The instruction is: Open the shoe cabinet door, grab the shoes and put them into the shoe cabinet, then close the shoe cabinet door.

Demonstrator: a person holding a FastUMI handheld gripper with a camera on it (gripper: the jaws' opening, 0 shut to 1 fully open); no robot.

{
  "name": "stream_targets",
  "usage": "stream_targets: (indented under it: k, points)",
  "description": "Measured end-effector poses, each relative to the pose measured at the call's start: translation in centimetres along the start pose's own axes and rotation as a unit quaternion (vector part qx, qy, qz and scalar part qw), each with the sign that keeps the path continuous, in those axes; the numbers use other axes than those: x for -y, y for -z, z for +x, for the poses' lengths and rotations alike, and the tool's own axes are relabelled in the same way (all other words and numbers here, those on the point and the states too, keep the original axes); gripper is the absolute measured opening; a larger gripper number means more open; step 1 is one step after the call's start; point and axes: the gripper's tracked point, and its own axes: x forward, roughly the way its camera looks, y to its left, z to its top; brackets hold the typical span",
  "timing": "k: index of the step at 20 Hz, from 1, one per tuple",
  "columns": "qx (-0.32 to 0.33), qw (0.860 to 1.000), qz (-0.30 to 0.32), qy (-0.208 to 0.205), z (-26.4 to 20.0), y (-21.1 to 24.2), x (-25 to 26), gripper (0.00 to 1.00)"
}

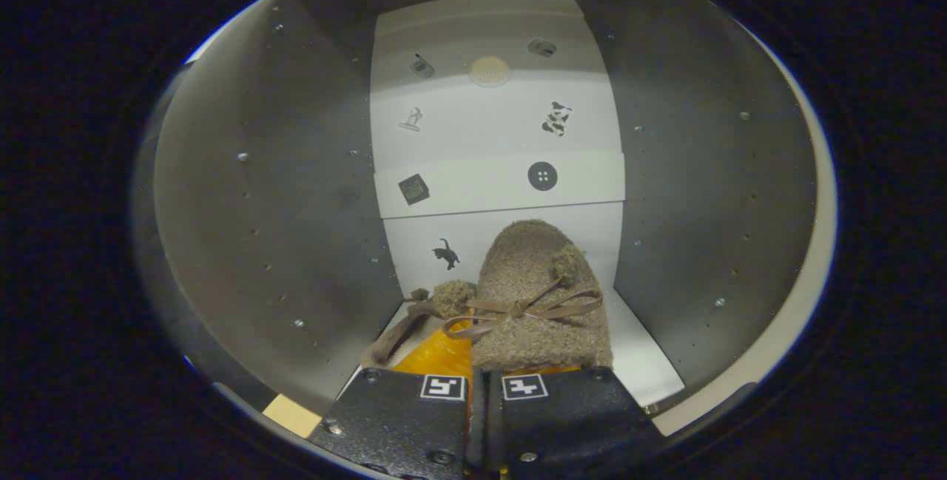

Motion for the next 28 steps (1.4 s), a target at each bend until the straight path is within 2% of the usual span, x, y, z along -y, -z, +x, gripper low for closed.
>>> stream_targets:
  k: [5, 11, 17, 21, 26, 28]
  points:
    - [-0.049, 0.999, 0.01, 0.01, 5.4, 2.1, 0.9, 0.05]
    - [-0.11, 0.993, 0.031, 0.024, 8.0, 4.1, 1.5, 0.05]
    - [-0.166, 0.984, 0.042, 0.047, 8.8, 5.4, 2.1, 0.06]
    - [-0.176, 0.982, 0.045, 0.055, 8.2, 5.2, 1.9, 0.11]
    - [-0.137, 0.988, 0.038, 0.052, 5.8, 3.9, 1.0, 0.49]
    - [-0.114, 0.992, 0.022, 0.056, 4.1, 3.3, 0.6, 0.59]
